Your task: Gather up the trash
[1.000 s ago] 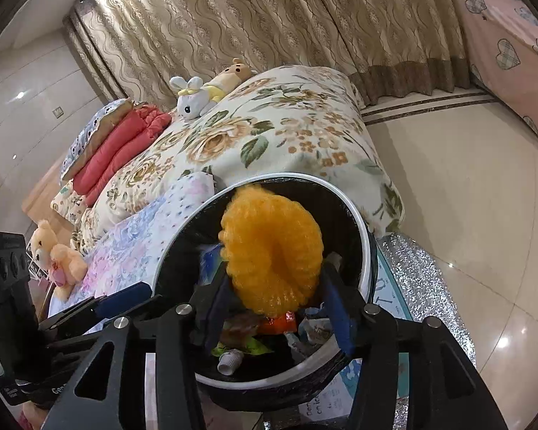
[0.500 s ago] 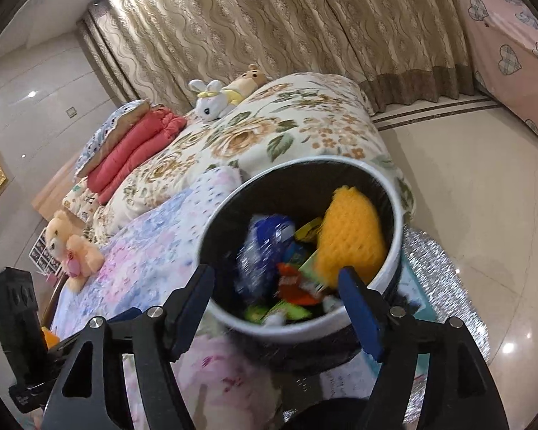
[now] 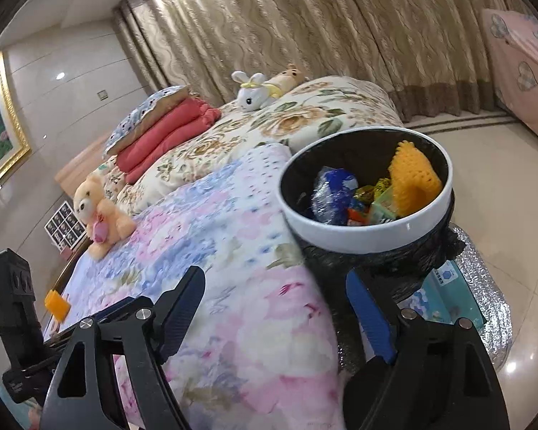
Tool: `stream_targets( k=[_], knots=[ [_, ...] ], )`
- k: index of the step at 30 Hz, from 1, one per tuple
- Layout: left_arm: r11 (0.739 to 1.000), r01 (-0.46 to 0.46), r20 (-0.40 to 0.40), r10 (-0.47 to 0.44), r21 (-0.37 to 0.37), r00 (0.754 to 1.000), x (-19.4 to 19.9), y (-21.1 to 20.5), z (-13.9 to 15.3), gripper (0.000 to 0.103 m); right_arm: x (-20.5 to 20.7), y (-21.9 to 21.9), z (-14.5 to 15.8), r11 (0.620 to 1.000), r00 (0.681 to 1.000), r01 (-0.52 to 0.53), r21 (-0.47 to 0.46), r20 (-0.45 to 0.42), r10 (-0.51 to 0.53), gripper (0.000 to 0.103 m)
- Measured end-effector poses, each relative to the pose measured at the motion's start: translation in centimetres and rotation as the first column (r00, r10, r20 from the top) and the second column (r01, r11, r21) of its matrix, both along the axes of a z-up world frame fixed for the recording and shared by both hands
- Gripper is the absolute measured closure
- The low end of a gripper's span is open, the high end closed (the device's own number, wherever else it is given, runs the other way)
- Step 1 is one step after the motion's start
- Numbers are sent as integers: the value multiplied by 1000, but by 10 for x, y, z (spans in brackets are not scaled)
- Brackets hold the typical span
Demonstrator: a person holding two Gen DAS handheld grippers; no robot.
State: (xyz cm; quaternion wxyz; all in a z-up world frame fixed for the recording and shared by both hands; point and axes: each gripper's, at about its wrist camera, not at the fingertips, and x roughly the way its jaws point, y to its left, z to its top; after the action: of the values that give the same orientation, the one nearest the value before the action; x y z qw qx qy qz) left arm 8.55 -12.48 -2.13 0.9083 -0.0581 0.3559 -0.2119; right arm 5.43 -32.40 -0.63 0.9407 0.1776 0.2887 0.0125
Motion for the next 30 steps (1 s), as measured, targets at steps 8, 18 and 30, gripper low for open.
stream_targets(
  k=[8, 18, 30],
  knots=[
    [995, -102, 182, 99, 5, 978, -36, 27, 27, 18, -23, 26, 23, 994, 990, 9, -106, 139, 5, 3],
    [976, -214, 350, 185, 44, 918, -59, 40, 46, 4, -29, 37, 34, 986, 970, 28, -165, 241, 13, 0],
    [963, -263, 360, 223, 65, 906, -61, 46, 35, 4, -31, 43, 23, 985, 967, 20, -173, 253, 25, 0]
  ],
)
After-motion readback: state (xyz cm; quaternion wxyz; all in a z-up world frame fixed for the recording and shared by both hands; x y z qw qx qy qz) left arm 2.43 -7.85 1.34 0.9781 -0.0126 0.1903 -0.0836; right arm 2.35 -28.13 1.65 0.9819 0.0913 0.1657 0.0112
